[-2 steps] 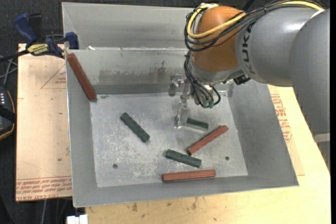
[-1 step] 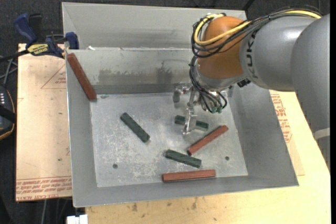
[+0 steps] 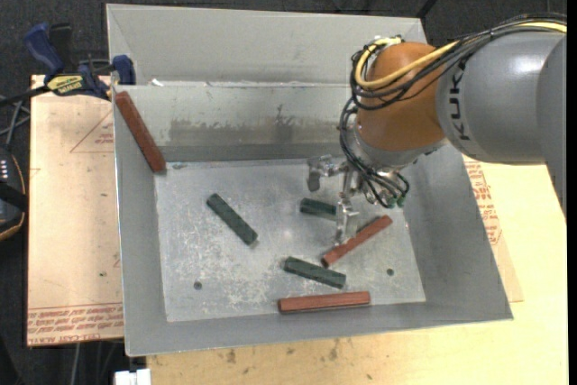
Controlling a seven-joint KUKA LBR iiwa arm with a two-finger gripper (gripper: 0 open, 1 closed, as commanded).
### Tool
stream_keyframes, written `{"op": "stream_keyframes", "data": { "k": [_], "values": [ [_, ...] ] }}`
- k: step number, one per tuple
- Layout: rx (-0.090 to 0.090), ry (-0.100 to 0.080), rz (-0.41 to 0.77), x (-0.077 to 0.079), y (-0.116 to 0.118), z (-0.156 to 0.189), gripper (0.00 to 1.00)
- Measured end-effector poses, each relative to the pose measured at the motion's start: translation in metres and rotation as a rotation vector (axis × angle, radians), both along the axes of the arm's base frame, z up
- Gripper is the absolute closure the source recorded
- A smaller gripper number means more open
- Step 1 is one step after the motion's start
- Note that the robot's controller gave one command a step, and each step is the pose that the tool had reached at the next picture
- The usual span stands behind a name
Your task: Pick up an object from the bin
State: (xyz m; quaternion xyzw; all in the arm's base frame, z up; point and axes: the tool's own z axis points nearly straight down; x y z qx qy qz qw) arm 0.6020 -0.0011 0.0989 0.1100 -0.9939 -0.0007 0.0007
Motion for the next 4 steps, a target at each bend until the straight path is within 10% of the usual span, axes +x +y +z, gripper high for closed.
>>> {"op": "stream_keyframes", "data": {
  "k": [1,2,3,4],
  "values": [
    [0.001,-0.006,0.098,0.036,-0.023,-0.027,1.00],
    [0.001,-0.006,0.098,0.036,-0.023,-0.027,1.00],
    [0.000,-0.006,0.182,0.032,-0.012,0.092,1.00],
    [0.001,-0.005,0.182,0.031,-0.012,0.092,1.00]
  ]
}}
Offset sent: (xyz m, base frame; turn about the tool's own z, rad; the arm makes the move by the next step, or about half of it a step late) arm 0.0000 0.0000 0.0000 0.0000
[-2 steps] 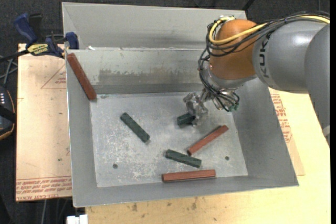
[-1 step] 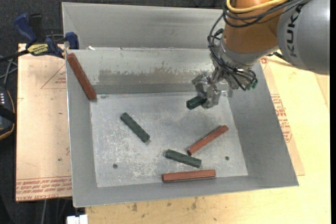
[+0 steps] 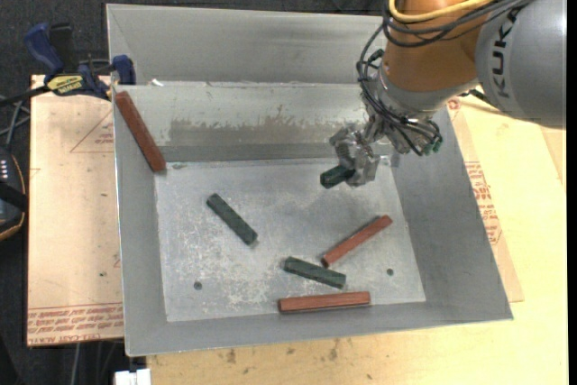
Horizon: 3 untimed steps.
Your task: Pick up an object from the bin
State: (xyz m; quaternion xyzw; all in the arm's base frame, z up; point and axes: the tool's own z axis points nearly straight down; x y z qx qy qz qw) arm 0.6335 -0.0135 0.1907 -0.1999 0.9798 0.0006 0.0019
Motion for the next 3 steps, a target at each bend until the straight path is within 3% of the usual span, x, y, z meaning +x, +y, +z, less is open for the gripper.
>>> {"op": "stream_keyframes", "data": {
  "k": [1,2,3],
  "values": [
    [0.000,0.000,0.002,0.000,0.000,0.000,1.00],
    [-0.002,-0.011,0.053,0.000,0.017,-0.026,1.00],
    [0.003,0.015,0.039,-0.010,0.001,-0.019,1.00]
  ]
}}
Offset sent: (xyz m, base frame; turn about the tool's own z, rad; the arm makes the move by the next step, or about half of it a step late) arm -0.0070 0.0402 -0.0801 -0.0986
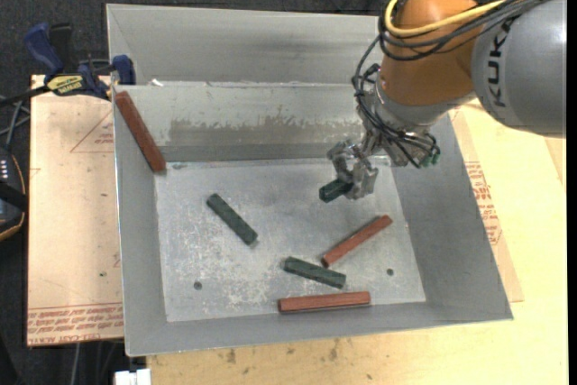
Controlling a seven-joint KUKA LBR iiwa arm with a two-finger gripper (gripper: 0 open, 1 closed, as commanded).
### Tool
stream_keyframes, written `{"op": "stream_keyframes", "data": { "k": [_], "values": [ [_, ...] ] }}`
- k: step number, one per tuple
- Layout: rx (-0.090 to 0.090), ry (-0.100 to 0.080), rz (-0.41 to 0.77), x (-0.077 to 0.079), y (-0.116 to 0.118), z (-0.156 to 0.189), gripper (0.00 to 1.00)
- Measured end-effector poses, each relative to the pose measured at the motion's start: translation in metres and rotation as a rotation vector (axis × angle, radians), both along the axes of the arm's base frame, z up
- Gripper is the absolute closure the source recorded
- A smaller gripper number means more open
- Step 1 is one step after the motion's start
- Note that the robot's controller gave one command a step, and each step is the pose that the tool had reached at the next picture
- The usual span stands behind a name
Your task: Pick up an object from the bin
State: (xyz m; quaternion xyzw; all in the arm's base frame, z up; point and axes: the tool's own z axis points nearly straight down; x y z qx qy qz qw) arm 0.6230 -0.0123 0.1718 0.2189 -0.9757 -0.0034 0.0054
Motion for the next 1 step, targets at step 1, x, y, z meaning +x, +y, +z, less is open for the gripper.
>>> {"op": "stream_keyframes", "data": {
  "k": [1],
  "values": [
    [-0.004,-0.013,-0.046,0.0059,-0.0020,0.0660,1.00]
  ]
}}
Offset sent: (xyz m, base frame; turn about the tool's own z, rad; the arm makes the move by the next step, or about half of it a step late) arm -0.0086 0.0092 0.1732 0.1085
